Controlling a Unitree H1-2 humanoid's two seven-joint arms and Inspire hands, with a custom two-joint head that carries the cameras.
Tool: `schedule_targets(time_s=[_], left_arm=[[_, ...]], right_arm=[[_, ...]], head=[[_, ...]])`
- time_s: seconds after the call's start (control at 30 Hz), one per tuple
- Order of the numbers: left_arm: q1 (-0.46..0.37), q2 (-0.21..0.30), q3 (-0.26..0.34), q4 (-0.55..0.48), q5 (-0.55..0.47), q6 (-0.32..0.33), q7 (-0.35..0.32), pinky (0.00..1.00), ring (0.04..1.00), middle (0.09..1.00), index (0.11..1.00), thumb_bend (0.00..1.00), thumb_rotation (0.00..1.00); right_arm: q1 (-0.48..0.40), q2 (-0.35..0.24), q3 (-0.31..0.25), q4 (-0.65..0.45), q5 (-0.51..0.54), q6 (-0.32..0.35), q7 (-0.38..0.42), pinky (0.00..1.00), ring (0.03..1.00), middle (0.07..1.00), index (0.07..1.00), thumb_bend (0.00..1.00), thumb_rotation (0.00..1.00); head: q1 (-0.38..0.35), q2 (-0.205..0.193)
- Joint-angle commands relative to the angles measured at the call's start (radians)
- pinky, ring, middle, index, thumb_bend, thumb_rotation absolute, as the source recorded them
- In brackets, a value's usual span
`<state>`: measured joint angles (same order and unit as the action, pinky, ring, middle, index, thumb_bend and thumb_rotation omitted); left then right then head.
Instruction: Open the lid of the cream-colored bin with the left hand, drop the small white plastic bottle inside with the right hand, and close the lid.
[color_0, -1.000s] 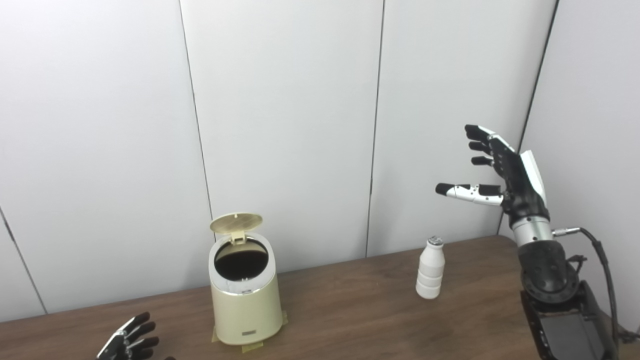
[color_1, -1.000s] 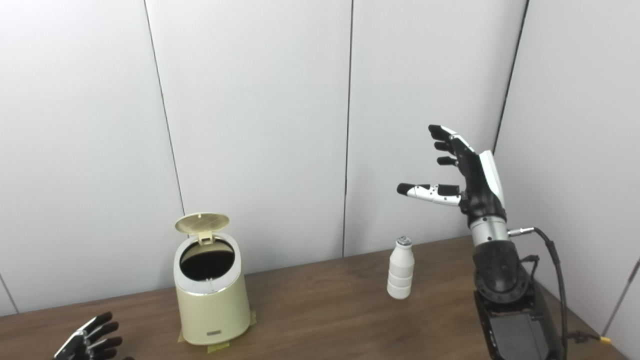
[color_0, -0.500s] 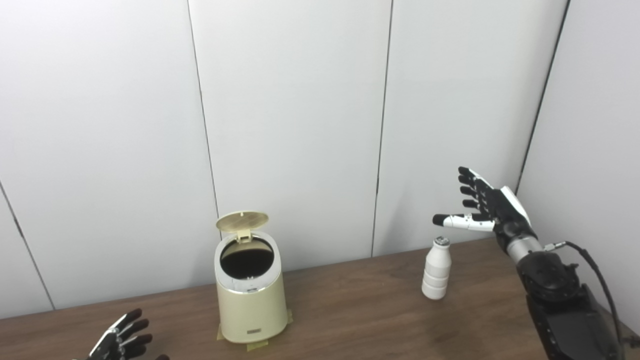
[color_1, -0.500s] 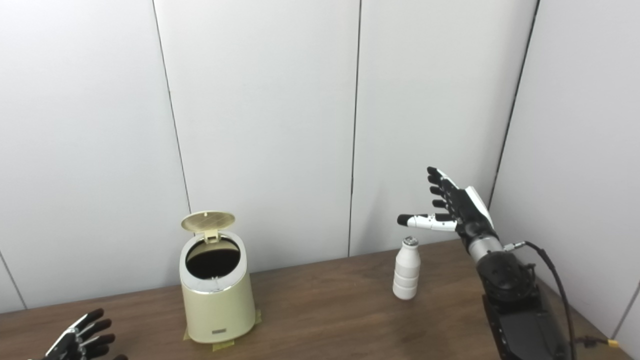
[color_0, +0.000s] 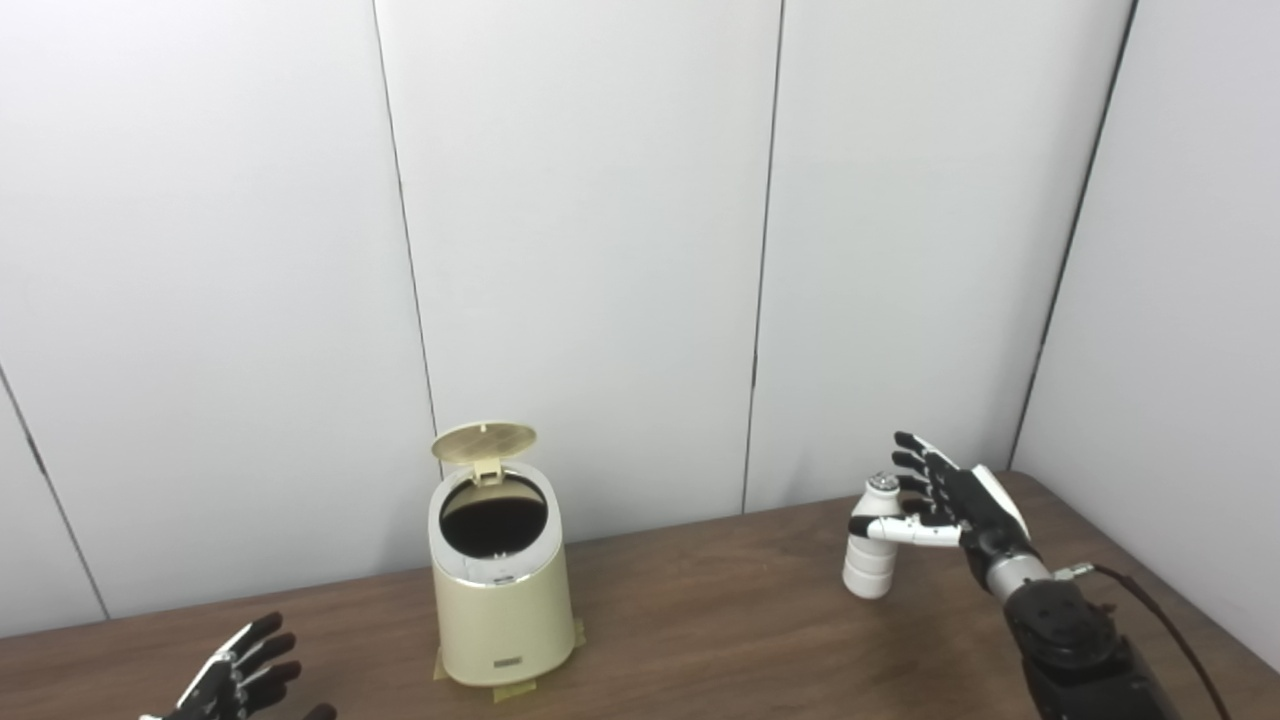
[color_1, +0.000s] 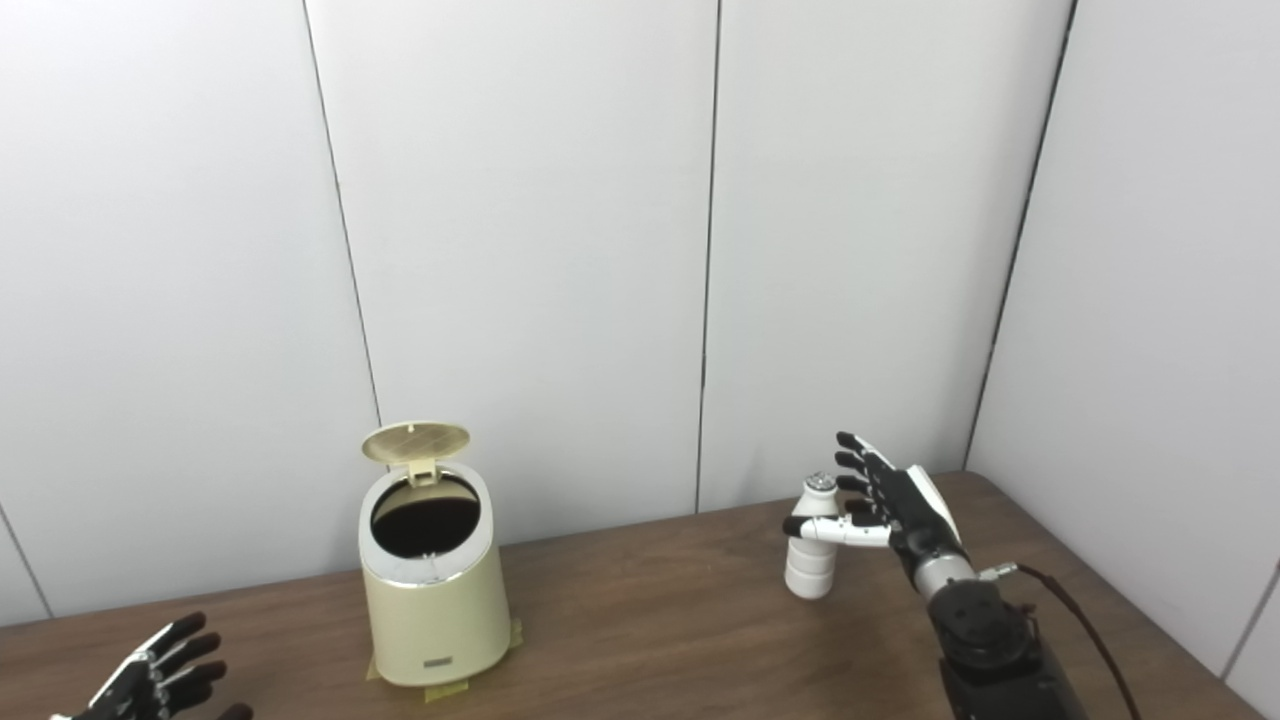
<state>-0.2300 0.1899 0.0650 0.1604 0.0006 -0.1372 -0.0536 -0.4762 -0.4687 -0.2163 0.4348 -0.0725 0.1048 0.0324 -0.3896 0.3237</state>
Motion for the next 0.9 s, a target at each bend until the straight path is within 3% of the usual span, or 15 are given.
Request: schedule_targets(time_s=[0.0, 0.13, 0.37, 0.47, 0.7, 0.87], left_arm=[[-0.034, 0.016, 0.003, -0.037, 0.0, -0.017, -0.005, 0.77, 0.781, 0.834, 0.894, 0.58, 0.0], [-0.034, 0.016, 0.001, -0.034, -0.005, -0.014, -0.011, 0.76, 0.777, 0.833, 0.895, 0.59, 0.0], [-0.031, 0.019, 0.0, -0.043, 0.002, -0.004, -0.016, 0.78, 0.781, 0.84, 0.899, 0.58, 0.0], [-0.031, 0.019, 0.002, -0.04, -0.003, -0.011, -0.024, 0.79, 0.781, 0.839, 0.901, 0.58, 0.0], [-0.025, 0.019, 0.005, -0.051, -0.003, -0.004, -0.027, 0.79, 0.783, 0.843, 0.905, 0.57, 0.0], [-0.027, 0.022, 0.005, -0.048, -0.003, -0.005, -0.03, 0.78, 0.768, 0.83, 0.892, 0.58, 0.0]], right_arm=[[-0.028, -0.02, -0.007, 0.002, 0.012, -0.063, -0.017, 0.76, 0.847, 0.907, 0.917, 0.86, 0.17], [-0.017, -0.005, 0.0, 0.021, -0.002, -0.08, -0.045, 0.8, 0.853, 0.884, 0.886, 0.85, 0.12], [-0.002, 0.02, -0.001, 0.055, -0.006, -0.112, -0.096, 0.76, 0.834, 0.882, 0.874, 0.81, 0.01], [0.003, 0.026, 0.008, 0.081, -0.026, -0.148, -0.131, 0.69, 0.782, 0.836, 0.811, 0.8, 0.01], [0.006, 0.045, 0.015, 0.121, -0.044, -0.164, -0.195, 0.64, 0.72, 0.792, 0.779, 0.8, 0.05], [-0.003, 0.065, 0.007, 0.165, -0.019, -0.225, -0.222, 0.61, 0.647, 0.735, 0.723, 0.78, 0.0]], head=[[-0.002, 0.0], [-0.006, 0.002], [-0.01, 0.007], [-0.012, 0.01], [-0.012, 0.019], [-0.013, 0.023]])
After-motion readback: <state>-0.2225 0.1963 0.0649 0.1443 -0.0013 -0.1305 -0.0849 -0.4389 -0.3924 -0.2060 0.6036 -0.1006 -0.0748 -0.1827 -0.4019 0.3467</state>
